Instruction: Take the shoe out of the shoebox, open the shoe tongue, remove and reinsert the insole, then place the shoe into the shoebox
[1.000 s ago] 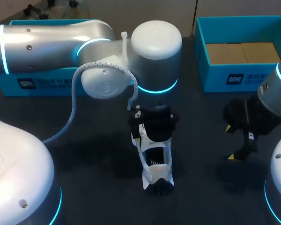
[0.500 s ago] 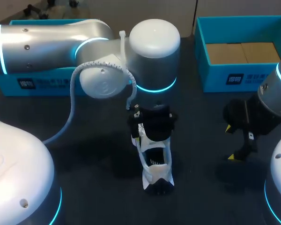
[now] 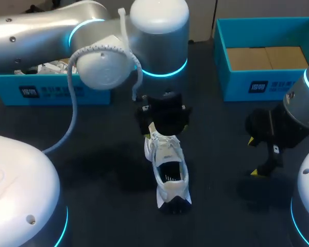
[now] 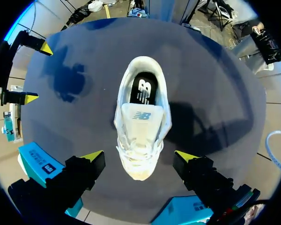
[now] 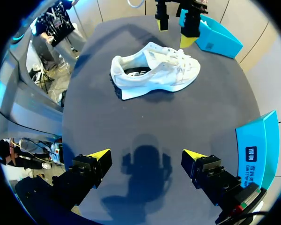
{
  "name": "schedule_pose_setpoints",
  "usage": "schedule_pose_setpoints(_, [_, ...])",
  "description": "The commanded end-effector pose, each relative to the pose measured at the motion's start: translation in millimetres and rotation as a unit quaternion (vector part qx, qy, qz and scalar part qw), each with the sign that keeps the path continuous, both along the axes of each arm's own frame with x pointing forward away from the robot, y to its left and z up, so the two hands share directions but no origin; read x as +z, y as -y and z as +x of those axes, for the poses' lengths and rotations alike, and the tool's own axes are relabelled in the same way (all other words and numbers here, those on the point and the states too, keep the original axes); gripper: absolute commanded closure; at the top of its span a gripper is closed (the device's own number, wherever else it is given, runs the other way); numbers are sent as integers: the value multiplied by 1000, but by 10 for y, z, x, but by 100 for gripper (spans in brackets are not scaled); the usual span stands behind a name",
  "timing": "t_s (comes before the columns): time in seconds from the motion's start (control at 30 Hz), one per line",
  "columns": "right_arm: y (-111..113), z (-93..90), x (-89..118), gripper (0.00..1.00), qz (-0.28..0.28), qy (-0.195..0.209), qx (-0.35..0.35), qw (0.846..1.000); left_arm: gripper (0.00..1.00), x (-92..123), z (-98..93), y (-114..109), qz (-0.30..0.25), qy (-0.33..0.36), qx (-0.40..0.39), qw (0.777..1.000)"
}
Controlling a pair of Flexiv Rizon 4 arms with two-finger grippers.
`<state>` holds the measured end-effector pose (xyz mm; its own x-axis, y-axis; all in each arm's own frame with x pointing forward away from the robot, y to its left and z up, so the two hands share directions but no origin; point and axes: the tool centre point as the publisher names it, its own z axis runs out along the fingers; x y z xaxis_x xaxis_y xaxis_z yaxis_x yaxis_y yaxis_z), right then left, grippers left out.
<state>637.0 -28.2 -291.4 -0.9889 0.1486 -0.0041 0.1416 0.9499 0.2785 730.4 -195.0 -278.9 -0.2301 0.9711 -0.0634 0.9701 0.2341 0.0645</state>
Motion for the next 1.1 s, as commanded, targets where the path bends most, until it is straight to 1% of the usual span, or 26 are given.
schedule_pose_setpoints(0.03, [-4, -7, -14, 0, -1, 1, 0, 1000, 22, 33, -40, -45, -4, -3, -4, 1000])
schedule_pose_setpoints(0.1, [-4, -7, -14, 0, -1, 1, 0, 1000, 34, 25, -55, -46, -7, -10, -8, 1000])
schedule_pose_setpoints(0.17, [-4, -7, -14, 0, -1, 1, 0, 1000, 50, 4, -74, -46, -9, -14, -9, 1000])
schedule_pose_setpoints(0.27, [-4, -7, -14, 0, -1, 1, 0, 1000, 51, -41, -102, -44, -11, -22, -12, 1000])
schedule_pose_setpoints(0.33, [-4, -7, -14, 0, -1, 1, 0, 1000, 60, -78, -121, -39, -12, -26, -14, 999])
schedule_pose_setpoints(0.37, [-4, -7, -14, 0, -1, 1, 0, 1000, 62, -96, -130, -37, -12, -27, -16, 999])
schedule_pose_setpoints(0.6, [-4, -7, -14, 0, -1, 1, 0, 1000, 62, -287, -208, 19, -14, -45, -31, 998])
schedule_pose_setpoints(0.73, [-4, -7, -14, 0, -1, 1, 0, 1000, 62, -420, -328, 71, -8, -57, -42, 997])
schedule_pose_setpoints(0.8, [-4, -7, -14, 0, -1, 1, 0, 1000, 62, -430, -337, 74, -8, -58, -42, 997])
schedule_pose_setpoints(0.83, [-4, -7, -14, 0, -1, 1, 0, 1000, 62, -528, -401, 92, -5, -65, -47, 997])
schedule_pose_setpoints(0.9, [-4, -7, -14, 0, -1, 1, 0, 1000, 63, -596, -442, 99, 0, -71, -50, 996])
schedule_pose_setpoints(1.0, [-4, -7, -14, 0, -1, 1, 0, 1000, 64, -611, -468, 97, 2, -74, -51, 996])
schedule_pose_setpoints(1.1, [-4, -7, -14, 0, -1, 1, 0, 1000, 65, -496, -444, 77, -5, -67, -49, 997])
